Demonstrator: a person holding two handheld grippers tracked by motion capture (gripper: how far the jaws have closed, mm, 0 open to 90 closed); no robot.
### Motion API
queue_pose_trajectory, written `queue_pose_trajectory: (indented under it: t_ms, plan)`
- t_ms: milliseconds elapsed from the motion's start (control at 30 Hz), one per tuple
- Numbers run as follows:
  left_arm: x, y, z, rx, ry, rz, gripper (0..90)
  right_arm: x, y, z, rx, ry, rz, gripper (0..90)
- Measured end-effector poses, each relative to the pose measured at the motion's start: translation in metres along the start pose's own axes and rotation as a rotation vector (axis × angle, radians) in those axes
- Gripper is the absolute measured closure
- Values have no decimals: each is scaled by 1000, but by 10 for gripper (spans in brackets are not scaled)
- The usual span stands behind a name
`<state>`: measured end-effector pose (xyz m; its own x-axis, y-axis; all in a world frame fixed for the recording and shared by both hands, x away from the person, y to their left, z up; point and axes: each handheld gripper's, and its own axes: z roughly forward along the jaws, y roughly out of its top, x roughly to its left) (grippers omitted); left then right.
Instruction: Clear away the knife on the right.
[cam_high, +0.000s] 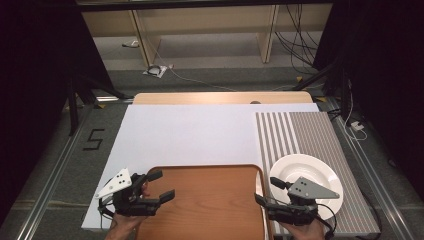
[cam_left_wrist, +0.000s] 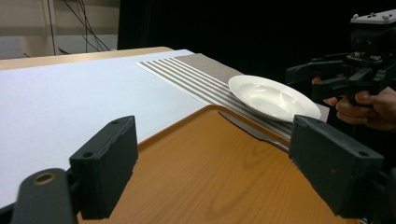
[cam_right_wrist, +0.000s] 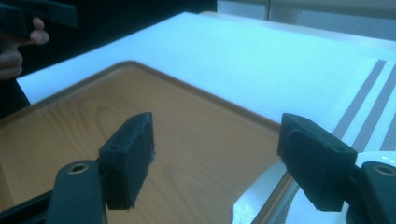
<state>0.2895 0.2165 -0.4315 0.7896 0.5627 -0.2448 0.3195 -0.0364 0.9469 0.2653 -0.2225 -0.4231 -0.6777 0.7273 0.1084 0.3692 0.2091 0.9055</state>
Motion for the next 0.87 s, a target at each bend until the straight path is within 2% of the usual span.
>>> queue_pose_trajectory:
  t_ms: [267,433,867]
  plan:
    - [0,0,1,16,-14,-3,156,-3,0,-7,-91,-13,6,214]
    - [0,0,2,19,-14,-2,156,-5,-1,-9,-121,-24,5,195]
    - [0,0,2,20,-10,-5,156,-5,-1,-9,-133,-32,4,172]
